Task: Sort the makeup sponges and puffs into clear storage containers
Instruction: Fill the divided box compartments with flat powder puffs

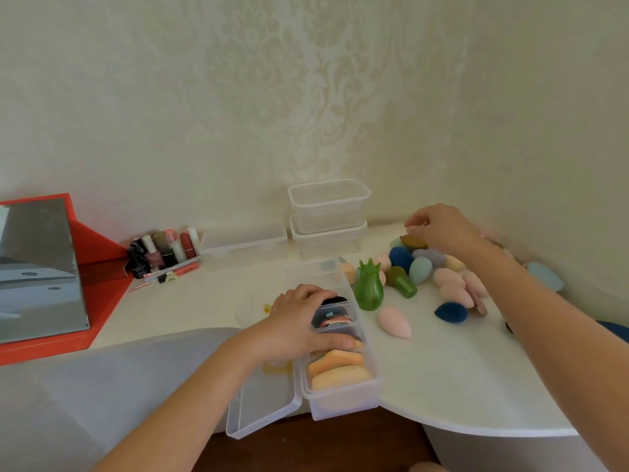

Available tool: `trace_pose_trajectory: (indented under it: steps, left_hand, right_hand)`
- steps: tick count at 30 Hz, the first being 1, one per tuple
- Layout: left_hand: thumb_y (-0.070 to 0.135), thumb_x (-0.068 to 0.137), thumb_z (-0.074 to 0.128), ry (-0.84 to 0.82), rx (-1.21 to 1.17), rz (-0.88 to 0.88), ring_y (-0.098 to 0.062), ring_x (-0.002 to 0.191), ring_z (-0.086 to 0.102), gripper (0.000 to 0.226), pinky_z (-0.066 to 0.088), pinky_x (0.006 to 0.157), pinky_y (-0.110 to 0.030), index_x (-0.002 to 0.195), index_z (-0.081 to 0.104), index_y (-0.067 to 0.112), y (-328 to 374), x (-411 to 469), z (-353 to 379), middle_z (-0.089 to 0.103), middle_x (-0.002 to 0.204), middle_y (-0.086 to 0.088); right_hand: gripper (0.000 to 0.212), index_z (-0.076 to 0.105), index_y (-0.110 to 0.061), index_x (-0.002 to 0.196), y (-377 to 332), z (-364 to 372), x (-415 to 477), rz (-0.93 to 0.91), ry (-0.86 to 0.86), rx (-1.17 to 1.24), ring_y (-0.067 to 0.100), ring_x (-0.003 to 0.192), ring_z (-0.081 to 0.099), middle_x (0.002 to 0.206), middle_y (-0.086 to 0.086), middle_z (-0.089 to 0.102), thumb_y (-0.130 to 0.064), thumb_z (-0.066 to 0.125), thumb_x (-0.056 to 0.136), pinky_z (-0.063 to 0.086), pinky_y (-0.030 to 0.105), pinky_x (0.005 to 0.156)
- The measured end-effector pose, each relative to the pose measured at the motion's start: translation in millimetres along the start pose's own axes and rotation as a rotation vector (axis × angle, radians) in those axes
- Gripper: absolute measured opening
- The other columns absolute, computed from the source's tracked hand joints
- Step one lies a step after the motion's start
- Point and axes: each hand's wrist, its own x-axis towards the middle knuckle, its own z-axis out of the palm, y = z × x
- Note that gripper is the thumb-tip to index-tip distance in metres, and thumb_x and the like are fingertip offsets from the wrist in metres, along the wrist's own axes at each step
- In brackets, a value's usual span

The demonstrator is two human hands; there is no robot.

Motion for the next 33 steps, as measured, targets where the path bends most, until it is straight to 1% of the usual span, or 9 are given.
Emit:
trace_pose_trajectory:
  steps: [2,6,12,15,19,23,25,28,33]
  left_hand:
    - [0.069,0.072,0.061,-0.022,0.03,-0.014,-0.015,0.13,0.026,0.084,0.02,0.114,-0.036,0.142,0.028,0.036,2,0,-1,0.028,0.14,0.006]
    - [0.067,0.074,0.06,-0.063,0.077,-0.036,-0.017,0.133,0.024,0.085,0.019,0.115,-0.04,0.144,0.023,0.036,4,3,-3,0.024,0.143,0.006]
    - [0.074,0.069,0.058,0.014,0.054,-0.015,-0.014,0.131,0.018,0.089,0.018,0.113,-0.033,0.143,0.022,0.04,-1,2,6,0.02,0.14,0.012]
    - [0.089,0.055,0.044,0.062,0.081,0.011,-0.011,0.136,0.003,0.104,0.012,0.116,-0.038,0.144,0.015,0.044,-7,-2,11,0.005,0.144,0.02]
    - [0.089,0.052,0.039,0.077,0.098,0.009,-0.009,0.136,-0.003,0.107,0.011,0.117,-0.043,0.145,0.013,0.042,-7,-5,12,0.002,0.147,0.019]
    - [0.076,0.067,0.057,0.042,0.072,-0.003,-0.011,0.14,-0.011,0.098,0.007,0.119,-0.045,0.146,0.011,0.04,-4,-5,10,0.002,0.149,0.014]
    - [0.069,0.072,0.058,0.022,0.035,0.001,-0.011,0.141,-0.006,0.093,0.009,0.119,-0.041,0.146,0.011,0.04,-3,-4,8,0.003,0.149,0.013]
    - [0.071,0.072,0.056,0.009,0.05,0.011,-0.011,0.141,0.002,0.09,0.013,0.118,-0.038,0.146,0.013,0.04,-2,-2,7,0.006,0.15,0.012]
    - [0.074,0.071,0.055,-0.021,0.163,0.034,-0.013,0.137,0.02,0.087,0.024,0.114,-0.034,0.144,0.026,0.036,3,1,-3,0.02,0.148,0.01]
  right_hand:
    - [0.035,0.058,-0.014,0.124,15,5,6,0.121,-0.012,-0.076,0.022,0.111,0.056,0.126,0.005,0.059,-0.024,0.059,0.09,0.043,0.029,0.088]
    - [0.058,0.037,-0.015,0.142,25,16,13,0.263,-0.14,-0.167,0.026,0.115,0.053,0.134,0.01,0.052,-0.03,0.06,0.09,0.046,0.033,0.095]
    - [0.054,0.031,-0.013,0.145,30,25,28,0.218,-0.131,-0.167,0.028,0.119,0.051,0.136,0.013,0.05,-0.035,0.045,0.098,0.042,0.034,0.099]
    - [0.057,0.028,-0.012,0.146,31,33,37,0.226,-0.163,-0.133,0.029,0.117,0.052,0.132,0.014,0.052,-0.026,0.052,0.095,0.045,0.033,0.095]
    - [0.061,0.036,-0.01,0.142,32,40,45,0.271,-0.102,-0.069,0.031,0.115,0.052,0.128,0.016,0.054,-0.02,0.062,0.088,0.046,0.038,0.095]
    - [0.057,0.043,-0.009,0.138,33,43,48,0.263,-0.025,0.028,0.032,0.118,0.051,0.132,0.016,0.052,-0.007,0.064,0.085,0.044,0.041,0.1]
    - [0.051,0.049,-0.009,0.134,34,43,47,0.236,-0.017,0.026,0.03,0.118,0.051,0.132,0.015,0.053,-0.004,0.062,0.086,0.044,0.039,0.101]
    - [0.039,0.058,-0.009,0.125,31,37,45,0.207,0.009,0.069,0.028,0.111,0.055,0.124,0.013,0.059,-0.003,0.06,0.087,0.045,0.033,0.093]
    - [0.032,0.064,-0.011,0.119,5,4,33,-0.003,0.118,0.088,0.021,0.106,0.058,0.119,0.008,0.064,-0.009,0.062,0.088,0.042,0.027,0.088]
